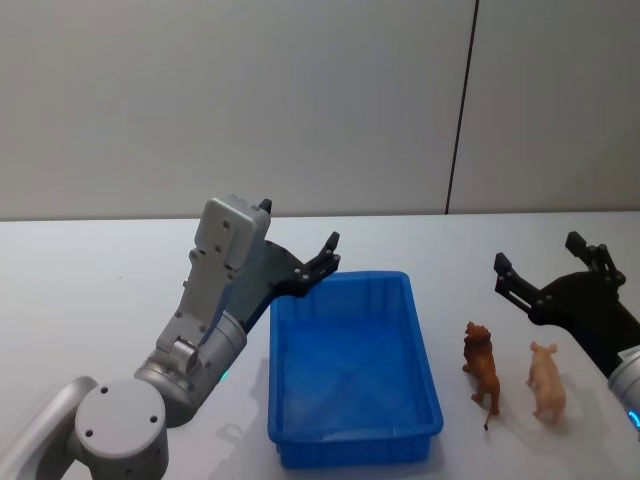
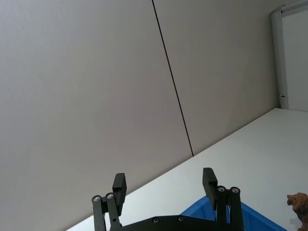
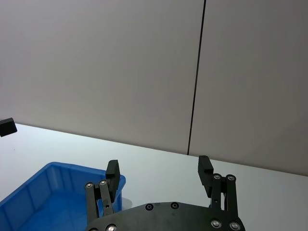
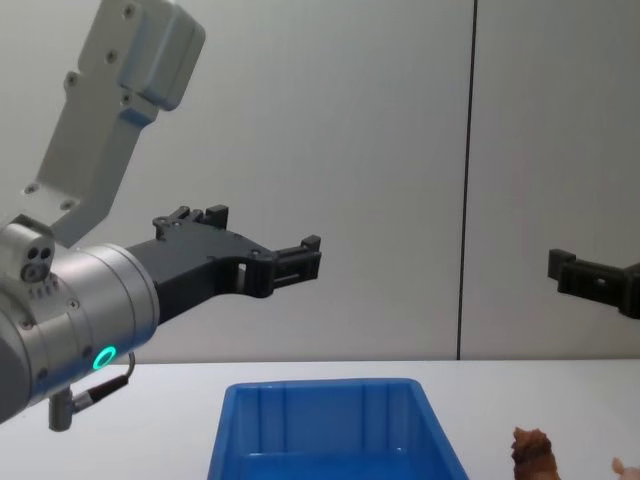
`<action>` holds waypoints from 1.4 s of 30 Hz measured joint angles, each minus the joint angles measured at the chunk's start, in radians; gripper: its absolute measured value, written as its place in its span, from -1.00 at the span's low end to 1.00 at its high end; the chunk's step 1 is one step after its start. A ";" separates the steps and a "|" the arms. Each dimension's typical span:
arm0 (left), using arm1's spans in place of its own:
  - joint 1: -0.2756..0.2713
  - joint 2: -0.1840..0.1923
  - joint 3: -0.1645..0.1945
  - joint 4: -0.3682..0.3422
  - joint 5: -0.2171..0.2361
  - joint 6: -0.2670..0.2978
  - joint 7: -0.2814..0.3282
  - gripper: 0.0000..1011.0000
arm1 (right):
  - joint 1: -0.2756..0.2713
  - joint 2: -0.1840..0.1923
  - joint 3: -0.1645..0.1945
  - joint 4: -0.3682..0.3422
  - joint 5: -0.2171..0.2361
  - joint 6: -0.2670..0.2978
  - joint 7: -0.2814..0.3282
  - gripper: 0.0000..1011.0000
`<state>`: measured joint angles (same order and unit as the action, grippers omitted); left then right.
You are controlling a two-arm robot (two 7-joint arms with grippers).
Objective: Pick up the two dolls from the table and place them into the box.
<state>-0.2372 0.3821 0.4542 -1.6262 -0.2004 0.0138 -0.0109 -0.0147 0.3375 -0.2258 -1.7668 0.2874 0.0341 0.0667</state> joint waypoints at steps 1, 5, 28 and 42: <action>0.000 0.000 0.000 0.000 0.000 0.000 0.000 0.98 | 0.000 0.000 0.000 0.000 0.000 0.000 0.000 0.98; 0.000 0.000 0.000 0.000 0.000 0.000 0.000 0.98 | 0.000 0.000 0.000 0.000 0.000 0.000 0.000 0.98; 0.000 0.000 0.000 0.000 0.000 0.000 0.000 0.98 | 0.000 0.000 0.000 0.000 0.000 0.000 0.000 0.98; 0.000 0.000 0.000 0.000 0.000 0.000 0.000 0.98 | -0.001 0.001 0.000 0.000 0.000 0.000 0.000 0.98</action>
<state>-0.2372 0.3821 0.4542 -1.6262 -0.2004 0.0139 -0.0109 -0.0157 0.3380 -0.2257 -1.7668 0.2872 0.0340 0.0667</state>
